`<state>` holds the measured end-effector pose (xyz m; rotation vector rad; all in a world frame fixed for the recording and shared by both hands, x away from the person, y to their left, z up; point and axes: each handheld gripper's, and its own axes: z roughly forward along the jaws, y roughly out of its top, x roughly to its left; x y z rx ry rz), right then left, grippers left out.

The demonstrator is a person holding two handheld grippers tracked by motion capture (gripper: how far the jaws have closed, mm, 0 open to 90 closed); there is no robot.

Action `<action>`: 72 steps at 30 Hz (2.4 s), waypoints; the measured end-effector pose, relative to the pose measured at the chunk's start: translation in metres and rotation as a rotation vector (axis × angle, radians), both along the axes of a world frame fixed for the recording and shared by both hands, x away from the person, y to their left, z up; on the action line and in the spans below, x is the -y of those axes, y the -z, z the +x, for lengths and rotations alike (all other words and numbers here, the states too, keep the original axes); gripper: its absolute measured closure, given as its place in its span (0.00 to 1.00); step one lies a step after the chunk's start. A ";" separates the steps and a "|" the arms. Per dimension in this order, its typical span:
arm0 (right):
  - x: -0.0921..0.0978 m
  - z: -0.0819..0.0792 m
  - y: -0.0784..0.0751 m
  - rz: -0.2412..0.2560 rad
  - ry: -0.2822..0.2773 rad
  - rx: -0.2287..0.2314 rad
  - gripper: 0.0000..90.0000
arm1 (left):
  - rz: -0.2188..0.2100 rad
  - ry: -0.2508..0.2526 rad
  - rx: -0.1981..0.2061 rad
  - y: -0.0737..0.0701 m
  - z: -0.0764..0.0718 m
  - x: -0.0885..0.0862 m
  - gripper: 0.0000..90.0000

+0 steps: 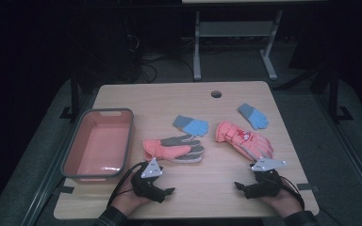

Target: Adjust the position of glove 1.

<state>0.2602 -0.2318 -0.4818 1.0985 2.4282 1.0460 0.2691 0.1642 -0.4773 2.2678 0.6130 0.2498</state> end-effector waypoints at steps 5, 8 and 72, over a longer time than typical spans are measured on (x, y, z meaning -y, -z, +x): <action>0.000 -0.001 -0.005 -0.018 0.010 -0.019 0.18 | 0.000 0.002 0.000 0.000 0.000 0.000 0.13; -0.001 -0.002 -0.009 -0.017 -0.024 -0.045 0.25 | 0.000 0.002 -0.001 0.000 0.000 0.000 0.13; 0.058 0.180 -0.012 -0.063 0.319 -0.033 0.88 | 0.007 0.025 -0.002 0.000 0.001 0.000 0.13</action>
